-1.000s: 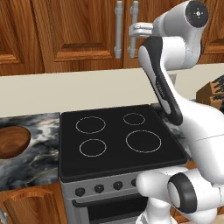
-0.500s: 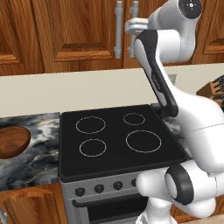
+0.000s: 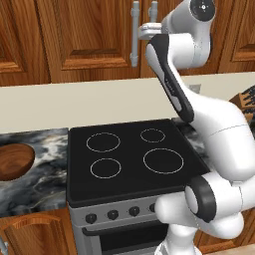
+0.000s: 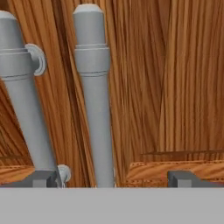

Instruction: Open the cabinet and setup a tea strainer by placing it in the bowl upright.

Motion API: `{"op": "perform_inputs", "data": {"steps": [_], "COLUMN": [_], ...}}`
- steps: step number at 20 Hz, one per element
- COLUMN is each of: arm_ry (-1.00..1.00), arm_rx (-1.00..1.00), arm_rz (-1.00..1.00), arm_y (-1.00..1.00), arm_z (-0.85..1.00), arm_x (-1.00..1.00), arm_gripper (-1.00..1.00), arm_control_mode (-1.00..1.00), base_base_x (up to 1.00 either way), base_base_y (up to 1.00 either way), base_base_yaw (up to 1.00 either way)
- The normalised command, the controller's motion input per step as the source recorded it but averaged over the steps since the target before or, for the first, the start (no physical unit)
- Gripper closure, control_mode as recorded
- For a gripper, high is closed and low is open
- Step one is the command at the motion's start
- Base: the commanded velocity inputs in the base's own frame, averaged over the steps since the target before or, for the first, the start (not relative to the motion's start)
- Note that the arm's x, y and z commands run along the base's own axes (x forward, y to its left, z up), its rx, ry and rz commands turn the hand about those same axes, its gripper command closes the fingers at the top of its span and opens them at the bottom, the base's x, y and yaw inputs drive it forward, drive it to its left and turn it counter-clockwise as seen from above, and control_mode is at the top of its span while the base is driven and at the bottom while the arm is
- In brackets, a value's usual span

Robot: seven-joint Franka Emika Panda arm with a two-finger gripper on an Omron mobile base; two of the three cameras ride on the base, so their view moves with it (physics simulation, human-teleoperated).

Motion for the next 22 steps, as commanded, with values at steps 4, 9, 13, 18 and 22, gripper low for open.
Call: {"op": "perform_inputs", "data": {"steps": [4,9,13,18,22], "arm_ry": [0.0,0.0,0.0,0.0,0.0], "arm_rx": [-0.06,-0.03,-0.02,-0.03,-0.02], "arm_rz": [0.0,0.0,0.0,0.0,-0.01], "arm_y": [0.02,0.0,0.0,0.11,0.04], "arm_z": [-0.01,0.0,-0.03,-0.08,-0.03], "arm_x": [0.33,0.32,0.38,0.41,0.49], "arm_gripper": [-1.0,-1.0,-1.0,-1.0,-1.0], "arm_control_mode": [-1.0,-1.0,-1.0,-1.0,-1.0], "base_base_x": [0.0,0.0,0.0,0.0,0.0], "base_base_y": [0.0,0.0,0.0,0.0,0.0], "base_base_yaw": [0.0,0.0,0.0,0.0,0.0]}}
